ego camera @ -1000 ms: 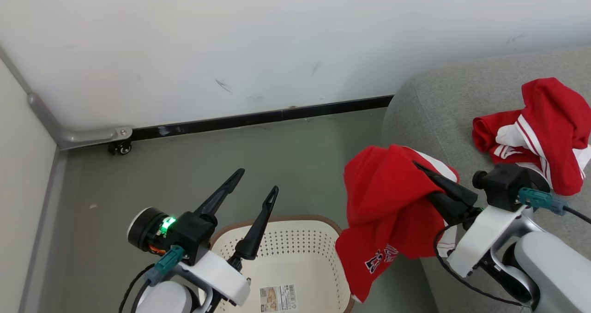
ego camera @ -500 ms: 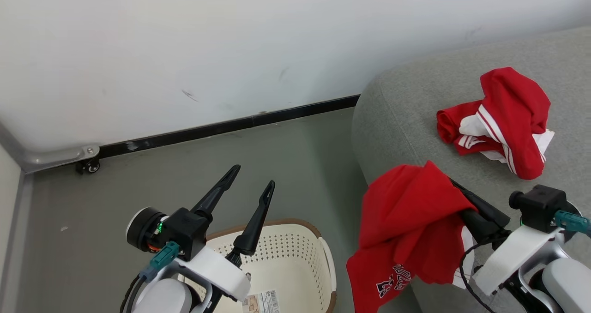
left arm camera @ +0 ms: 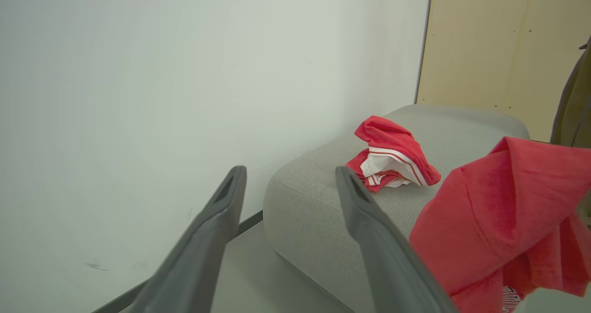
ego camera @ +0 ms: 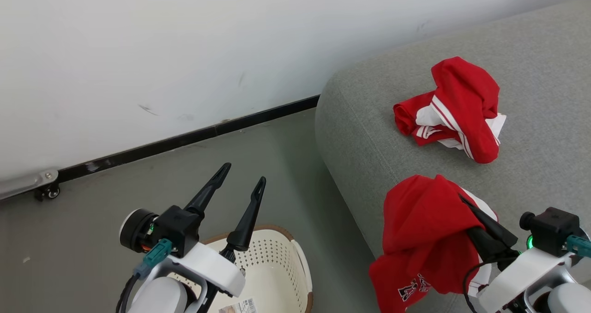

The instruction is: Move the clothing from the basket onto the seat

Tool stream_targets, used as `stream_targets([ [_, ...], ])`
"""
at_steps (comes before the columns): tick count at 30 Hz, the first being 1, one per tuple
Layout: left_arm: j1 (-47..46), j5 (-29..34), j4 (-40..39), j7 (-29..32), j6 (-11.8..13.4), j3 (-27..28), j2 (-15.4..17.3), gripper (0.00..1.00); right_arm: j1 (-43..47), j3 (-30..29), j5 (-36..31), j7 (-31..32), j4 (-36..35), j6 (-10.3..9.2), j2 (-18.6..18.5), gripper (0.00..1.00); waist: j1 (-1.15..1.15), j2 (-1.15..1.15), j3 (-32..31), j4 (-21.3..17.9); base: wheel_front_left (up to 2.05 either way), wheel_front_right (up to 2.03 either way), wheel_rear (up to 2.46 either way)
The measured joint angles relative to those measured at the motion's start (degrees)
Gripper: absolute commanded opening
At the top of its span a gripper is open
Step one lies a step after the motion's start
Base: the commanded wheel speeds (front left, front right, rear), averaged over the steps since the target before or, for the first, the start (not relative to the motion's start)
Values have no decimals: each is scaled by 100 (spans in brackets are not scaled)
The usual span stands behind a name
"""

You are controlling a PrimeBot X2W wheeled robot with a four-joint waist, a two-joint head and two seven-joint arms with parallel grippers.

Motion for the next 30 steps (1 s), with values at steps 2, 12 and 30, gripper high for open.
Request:
stream_targets([
  [2,1,-1,18,0,36,31,2,100,62,-29,-37,10,-83,0,41,0,0,0,-4,-83,0,0,0],
  [12,169,-48,21,-1,287,302,0,100,119,-154,-96,138,-476,0,123,0,0,0,-15,-419,0,0,0],
  [30,242,-26,-393,-8,489,567,183,100,-1807,-1254,141,668,-628,0,-229,0,0,0,372,-520,0,0,0],
])
